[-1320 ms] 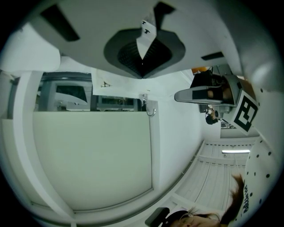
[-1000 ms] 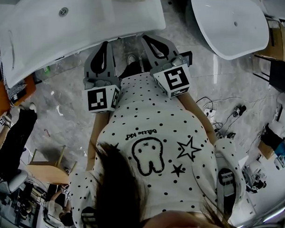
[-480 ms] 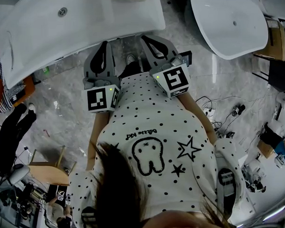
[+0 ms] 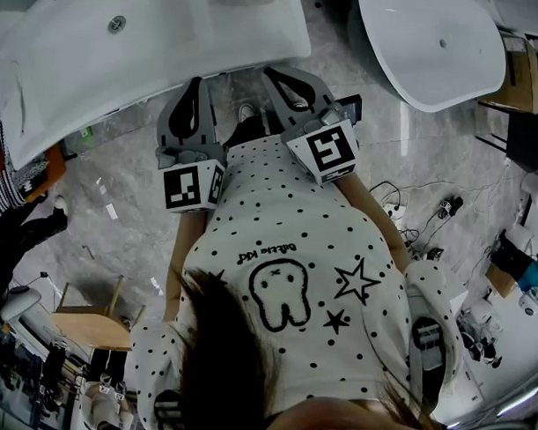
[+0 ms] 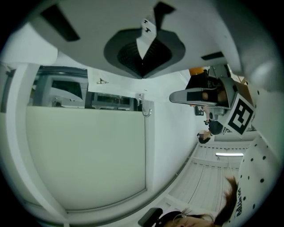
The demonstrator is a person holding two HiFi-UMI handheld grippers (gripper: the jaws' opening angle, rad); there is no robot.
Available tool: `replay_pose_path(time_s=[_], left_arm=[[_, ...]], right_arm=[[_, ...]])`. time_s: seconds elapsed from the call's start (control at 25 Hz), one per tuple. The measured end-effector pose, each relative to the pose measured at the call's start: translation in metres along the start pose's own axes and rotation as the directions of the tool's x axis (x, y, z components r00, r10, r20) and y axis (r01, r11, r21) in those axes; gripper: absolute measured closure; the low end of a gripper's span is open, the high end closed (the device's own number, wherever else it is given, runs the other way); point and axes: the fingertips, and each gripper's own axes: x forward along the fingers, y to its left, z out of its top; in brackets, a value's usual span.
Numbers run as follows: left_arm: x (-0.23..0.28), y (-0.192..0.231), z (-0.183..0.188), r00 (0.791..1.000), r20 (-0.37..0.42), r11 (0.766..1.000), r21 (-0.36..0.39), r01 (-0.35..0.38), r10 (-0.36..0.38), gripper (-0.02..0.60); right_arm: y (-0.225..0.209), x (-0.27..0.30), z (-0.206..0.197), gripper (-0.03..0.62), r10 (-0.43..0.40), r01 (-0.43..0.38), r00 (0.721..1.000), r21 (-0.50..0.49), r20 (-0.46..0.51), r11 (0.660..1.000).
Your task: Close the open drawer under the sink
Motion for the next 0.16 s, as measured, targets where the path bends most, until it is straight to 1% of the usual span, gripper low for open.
replay_pose_path(time_s=[0.16], left_arm=[[0.0027, 0.0057, -0.0001, 1.0, 0.005, 1.0, -0.001, -0.006, 0.006, 0.575]], right_arm=[[-0.0003, 0.0056, 0.0013, 0.579, 0.004, -0.004, 1.0, -0.006, 0.005, 1.0]])
